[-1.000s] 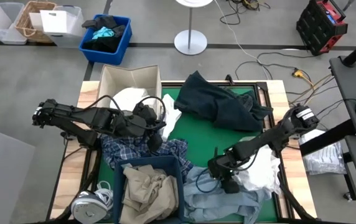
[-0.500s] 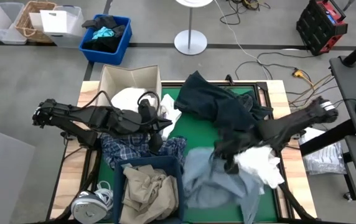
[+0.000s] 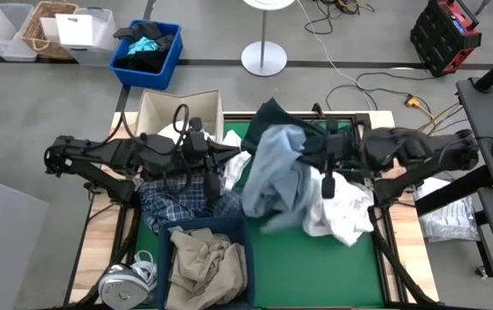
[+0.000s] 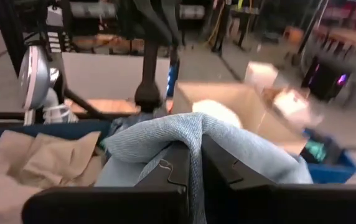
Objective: Sort clothes
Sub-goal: Put the light blue pants into the blue laundry organizer
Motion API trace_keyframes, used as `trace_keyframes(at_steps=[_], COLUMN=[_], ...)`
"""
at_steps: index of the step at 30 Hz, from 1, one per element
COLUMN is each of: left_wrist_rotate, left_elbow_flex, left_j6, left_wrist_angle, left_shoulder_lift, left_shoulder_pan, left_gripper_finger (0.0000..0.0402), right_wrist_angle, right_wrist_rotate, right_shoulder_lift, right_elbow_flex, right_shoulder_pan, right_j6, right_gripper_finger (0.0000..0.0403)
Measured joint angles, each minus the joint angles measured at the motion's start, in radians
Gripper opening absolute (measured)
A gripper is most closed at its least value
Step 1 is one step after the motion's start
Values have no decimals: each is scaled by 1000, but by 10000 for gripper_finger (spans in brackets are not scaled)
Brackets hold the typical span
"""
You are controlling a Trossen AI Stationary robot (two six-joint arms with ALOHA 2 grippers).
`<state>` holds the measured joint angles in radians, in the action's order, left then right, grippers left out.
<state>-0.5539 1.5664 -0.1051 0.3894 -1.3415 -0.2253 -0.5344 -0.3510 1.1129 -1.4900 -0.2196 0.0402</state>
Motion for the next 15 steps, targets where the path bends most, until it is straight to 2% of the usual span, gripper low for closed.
trace_keyframes(at_steps=[3,7,15], left_wrist_rotate=[-14,-13,66], left_elbow_flex=[12,12,11], left_j6=[9,16,12], left_wrist_angle=[11,40,79], left_shoulder_lift=[0,0,-50], left_shoulder_pan=[1,1,0], left_gripper_finger=[29,78,209], right_wrist_angle=[2,42,46], right_wrist_rotate=[1,-31,-230], right_shoulder_lift=[32,78,225], right_elbow_flex=[-88,-197,-461], right_shoulder_pan=[0,1,10], right_j6=[80,177,376], right_gripper_finger=[9,9,9])
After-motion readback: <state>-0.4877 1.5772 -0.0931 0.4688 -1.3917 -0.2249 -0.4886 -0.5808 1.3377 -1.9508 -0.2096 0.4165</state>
